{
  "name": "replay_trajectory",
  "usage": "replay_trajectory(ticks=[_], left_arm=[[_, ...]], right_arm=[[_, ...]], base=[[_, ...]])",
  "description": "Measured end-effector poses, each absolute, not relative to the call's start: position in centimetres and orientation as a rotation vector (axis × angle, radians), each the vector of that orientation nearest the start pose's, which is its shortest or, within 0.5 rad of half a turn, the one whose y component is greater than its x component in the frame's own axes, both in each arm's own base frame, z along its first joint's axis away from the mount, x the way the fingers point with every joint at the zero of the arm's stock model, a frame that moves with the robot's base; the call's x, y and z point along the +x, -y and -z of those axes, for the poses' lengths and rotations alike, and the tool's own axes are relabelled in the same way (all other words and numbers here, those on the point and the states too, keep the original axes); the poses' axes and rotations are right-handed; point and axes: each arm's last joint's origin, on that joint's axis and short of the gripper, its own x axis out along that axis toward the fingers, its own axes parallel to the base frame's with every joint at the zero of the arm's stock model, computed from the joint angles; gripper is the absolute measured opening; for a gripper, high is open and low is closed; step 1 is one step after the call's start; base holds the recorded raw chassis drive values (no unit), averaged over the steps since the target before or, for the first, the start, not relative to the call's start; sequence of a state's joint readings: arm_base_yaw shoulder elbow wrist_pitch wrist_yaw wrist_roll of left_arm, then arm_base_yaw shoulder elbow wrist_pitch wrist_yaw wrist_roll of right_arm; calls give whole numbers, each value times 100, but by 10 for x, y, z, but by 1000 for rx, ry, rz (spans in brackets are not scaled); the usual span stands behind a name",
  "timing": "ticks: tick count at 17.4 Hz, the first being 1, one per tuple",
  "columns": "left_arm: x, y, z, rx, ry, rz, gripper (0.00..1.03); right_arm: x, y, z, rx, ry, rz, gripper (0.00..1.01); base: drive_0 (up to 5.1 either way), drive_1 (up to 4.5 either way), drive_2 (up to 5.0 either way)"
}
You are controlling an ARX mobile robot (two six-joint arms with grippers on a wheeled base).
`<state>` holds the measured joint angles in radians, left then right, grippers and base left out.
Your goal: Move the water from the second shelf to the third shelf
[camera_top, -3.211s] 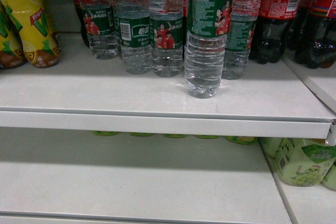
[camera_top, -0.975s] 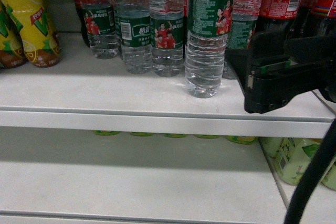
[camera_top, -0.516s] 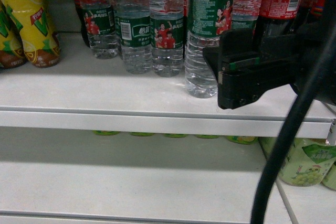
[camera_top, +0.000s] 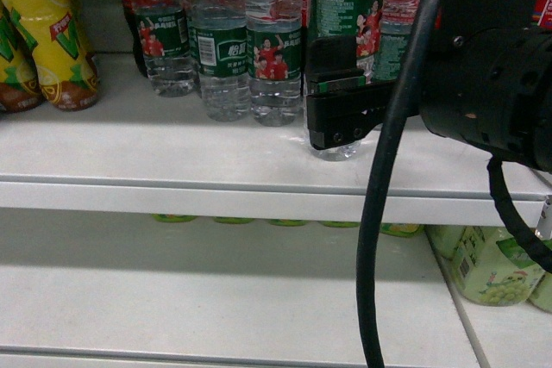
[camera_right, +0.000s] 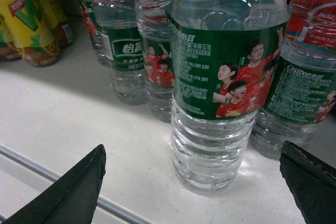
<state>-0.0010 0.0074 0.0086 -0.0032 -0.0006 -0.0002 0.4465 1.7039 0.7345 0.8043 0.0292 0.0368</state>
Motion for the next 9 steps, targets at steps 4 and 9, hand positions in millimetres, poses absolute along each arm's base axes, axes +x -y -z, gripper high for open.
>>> replay_trajectory(ticks=[4, 9], left_arm=[[98, 0, -166, 0, -2, 0, 98], [98, 0, -166, 0, -2, 0, 98]], right_arm=[[324, -155, -187, 20, -152, -368, 98], [336, -165, -189, 21, -155, -359, 98]], base=[[0, 0, 0], [0, 0, 0]])
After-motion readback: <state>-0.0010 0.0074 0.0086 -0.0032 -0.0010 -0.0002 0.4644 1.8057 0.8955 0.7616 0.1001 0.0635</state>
